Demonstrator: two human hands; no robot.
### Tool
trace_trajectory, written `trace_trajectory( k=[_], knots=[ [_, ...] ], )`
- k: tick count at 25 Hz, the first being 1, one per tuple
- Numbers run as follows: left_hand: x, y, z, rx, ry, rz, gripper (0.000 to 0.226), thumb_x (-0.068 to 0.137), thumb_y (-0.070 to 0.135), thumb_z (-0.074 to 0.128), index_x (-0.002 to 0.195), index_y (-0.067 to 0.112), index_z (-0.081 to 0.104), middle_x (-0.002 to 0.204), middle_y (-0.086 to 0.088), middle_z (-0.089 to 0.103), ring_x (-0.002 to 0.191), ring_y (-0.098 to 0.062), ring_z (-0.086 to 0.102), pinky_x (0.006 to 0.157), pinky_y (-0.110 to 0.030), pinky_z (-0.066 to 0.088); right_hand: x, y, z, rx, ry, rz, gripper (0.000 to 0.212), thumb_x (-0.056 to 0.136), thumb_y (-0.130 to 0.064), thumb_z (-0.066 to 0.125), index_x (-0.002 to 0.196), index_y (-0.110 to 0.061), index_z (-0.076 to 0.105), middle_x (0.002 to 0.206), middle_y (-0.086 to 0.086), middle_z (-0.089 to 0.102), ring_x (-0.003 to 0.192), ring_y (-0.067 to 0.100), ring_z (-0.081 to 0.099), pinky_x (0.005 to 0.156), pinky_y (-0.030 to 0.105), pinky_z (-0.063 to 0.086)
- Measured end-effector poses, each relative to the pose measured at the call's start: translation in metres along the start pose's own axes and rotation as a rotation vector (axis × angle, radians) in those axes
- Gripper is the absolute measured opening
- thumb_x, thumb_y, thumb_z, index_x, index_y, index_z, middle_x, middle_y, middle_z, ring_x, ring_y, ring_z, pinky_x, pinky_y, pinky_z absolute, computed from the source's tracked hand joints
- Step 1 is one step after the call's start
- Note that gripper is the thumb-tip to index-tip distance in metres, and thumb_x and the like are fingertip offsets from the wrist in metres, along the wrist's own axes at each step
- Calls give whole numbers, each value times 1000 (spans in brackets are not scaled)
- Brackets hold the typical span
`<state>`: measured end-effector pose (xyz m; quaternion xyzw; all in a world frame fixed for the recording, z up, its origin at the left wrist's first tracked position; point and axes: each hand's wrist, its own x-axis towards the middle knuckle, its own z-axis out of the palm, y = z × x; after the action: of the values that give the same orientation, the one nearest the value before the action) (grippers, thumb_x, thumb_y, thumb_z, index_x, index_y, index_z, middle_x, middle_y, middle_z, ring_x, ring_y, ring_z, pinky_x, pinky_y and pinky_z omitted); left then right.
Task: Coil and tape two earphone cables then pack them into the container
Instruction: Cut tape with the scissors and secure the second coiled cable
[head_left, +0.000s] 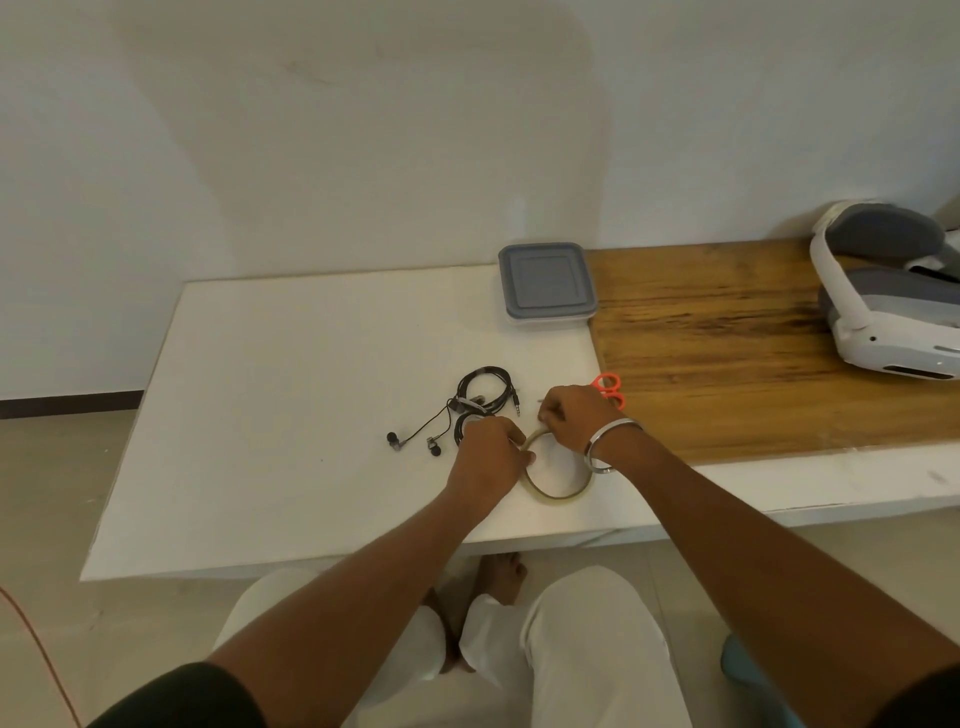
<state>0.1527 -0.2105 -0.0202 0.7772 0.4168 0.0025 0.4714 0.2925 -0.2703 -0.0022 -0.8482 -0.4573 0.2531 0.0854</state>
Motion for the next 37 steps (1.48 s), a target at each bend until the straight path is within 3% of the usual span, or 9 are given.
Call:
trace_trajectory(
  k=[6, 10, 12, 16, 20, 26, 31, 34, 37],
  knots=[
    [-5, 0, 1, 55, 91, 66, 15, 76, 4, 68, 91, 4, 69, 76, -8, 66, 67, -20, 61, 70, -43, 58, 7, 1, -7, 31, -55, 49, 22, 91, -23, 54, 104, -9, 65, 100, 9, 69, 89, 24, 64, 83, 36, 53],
    [-7, -4, -1, 94, 100, 129, 21, 80, 9, 68, 100, 7, 68, 90, -5, 65, 74, -16, 60, 71, -32, 56, 13, -5, -10, -22, -168, 222, 41, 87, -46, 54, 66, -11, 56, 61, 4, 54, 59, 19, 53, 63, 30, 46],
    [-7, -5, -3, 103, 116, 157, 20, 81, 11, 68, 101, 9, 66, 97, -5, 64, 82, -15, 57, 72, -27, 51, 14, -8, -12, 54, -196, 294, 48, 85, -54, 52, 62, -12, 52, 56, 3, 50, 52, 16, 47, 60, 28, 43],
    [-10, -6, -8, 125, 148, 169, 20, 85, 15, 66, 105, 12, 64, 103, -2, 60, 88, -13, 53, 77, -25, 47, 9, -15, -21, 78, -274, 283, 46, 86, -52, 53, 73, -9, 57, 64, 2, 53, 56, 13, 47, 61, 24, 41],
    [-17, -4, -13, 112, 169, 186, 19, 86, 18, 65, 104, 14, 63, 105, -2, 60, 87, -12, 54, 75, -25, 48, 2, -18, -27, 321, -237, 182, 26, 83, -31, 66, 100, -12, 70, 93, 3, 68, 79, 15, 58, 73, 26, 46],
    [-25, -2, -25, 107, 227, 193, 16, 84, 17, 65, 100, 15, 62, 98, 1, 59, 82, -10, 51, 63, -16, 37, -3, -40, -35, 268, -136, 91, 16, 82, -21, 68, 94, -12, 71, 78, -5, 64, 71, 12, 57, 68, 23, 44],
    [-28, -2, -41, -219, 197, 136, 16, 82, 23, 75, 94, 15, 67, 79, 2, 63, 68, -7, 56, 65, -20, 50, -5, -54, -38, 170, -49, -15, 14, 85, -18, 63, 94, -11, 71, 80, -4, 61, 77, 12, 55, 58, 12, 35],
    [-28, -4, -57, -437, 136, 36, 18, 94, 25, 60, 103, 12, 69, 82, -3, 68, 70, -13, 64, 63, -26, 56, -4, -59, -39, 165, -10, -57, 15, 86, -20, 61, 96, -13, 70, 86, -1, 63, 78, 12, 55, 66, 17, 38],
    [-25, -18, -77, -365, 179, -24, 26, 99, 11, 41, 103, 12, 66, 81, -5, 64, 65, -15, 60, 59, -23, 51, -5, -61, -39, 186, 0, -82, 15, 87, -21, 61, 96, -13, 70, 92, 5, 68, 79, 16, 59, 74, 24, 45]
  ],
)
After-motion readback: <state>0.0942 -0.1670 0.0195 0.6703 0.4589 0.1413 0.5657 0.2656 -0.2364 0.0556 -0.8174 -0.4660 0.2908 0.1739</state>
